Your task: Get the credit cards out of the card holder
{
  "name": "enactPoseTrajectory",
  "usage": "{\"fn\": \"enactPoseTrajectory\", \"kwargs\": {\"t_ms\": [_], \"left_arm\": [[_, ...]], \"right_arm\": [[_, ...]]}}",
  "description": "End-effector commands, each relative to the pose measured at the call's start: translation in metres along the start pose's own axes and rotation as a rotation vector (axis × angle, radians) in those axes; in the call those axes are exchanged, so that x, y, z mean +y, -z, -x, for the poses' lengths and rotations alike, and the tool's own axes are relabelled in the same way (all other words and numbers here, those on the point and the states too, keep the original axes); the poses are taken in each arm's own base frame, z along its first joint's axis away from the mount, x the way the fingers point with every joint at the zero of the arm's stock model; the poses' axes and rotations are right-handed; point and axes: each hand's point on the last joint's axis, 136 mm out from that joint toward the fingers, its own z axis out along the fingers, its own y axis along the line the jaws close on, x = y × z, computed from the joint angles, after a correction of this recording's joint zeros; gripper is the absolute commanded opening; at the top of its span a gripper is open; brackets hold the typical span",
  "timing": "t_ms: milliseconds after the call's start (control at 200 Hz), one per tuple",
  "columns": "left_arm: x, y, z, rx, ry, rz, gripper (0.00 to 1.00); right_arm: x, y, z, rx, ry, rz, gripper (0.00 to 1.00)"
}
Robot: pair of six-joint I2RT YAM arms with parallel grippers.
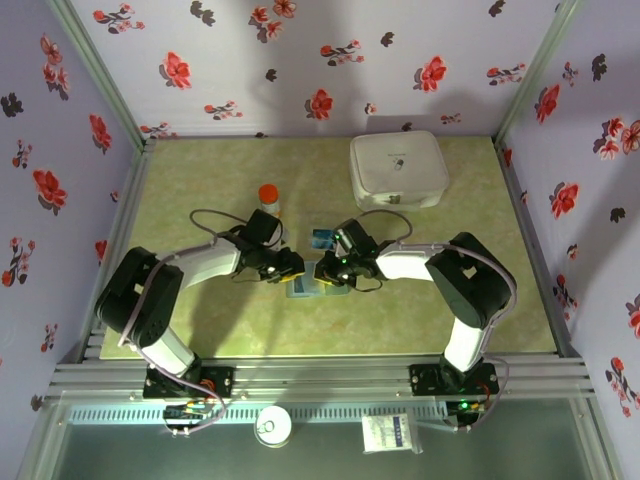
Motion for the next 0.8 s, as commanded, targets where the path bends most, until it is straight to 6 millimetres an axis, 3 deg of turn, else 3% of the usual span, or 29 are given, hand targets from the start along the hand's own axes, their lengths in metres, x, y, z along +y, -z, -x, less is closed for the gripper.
{"fn": "enactPoseTrajectory", "kwargs": {"t_ms": [0, 570, 795], "left_arm": [[-0.006, -0.007, -0.001, 0.023, 0.009, -0.013, 0.29], [-0.015, -0.015, 0.0, 0.045, 0.002, -0.025, 0.27], [-0.015, -0.008, 0.0, 0.03, -0.002, -0.01, 0.28]], "right_arm": [[-0.008, 0.002, 0.004, -0.023, -0.033, -0.002, 0.17], [-0.006, 0.002, 0.002, -0.021, -0.045, 0.043, 0.15], [-0.011, 0.001, 0.001, -0.024, -0.056, 0.044, 0.11]]}}
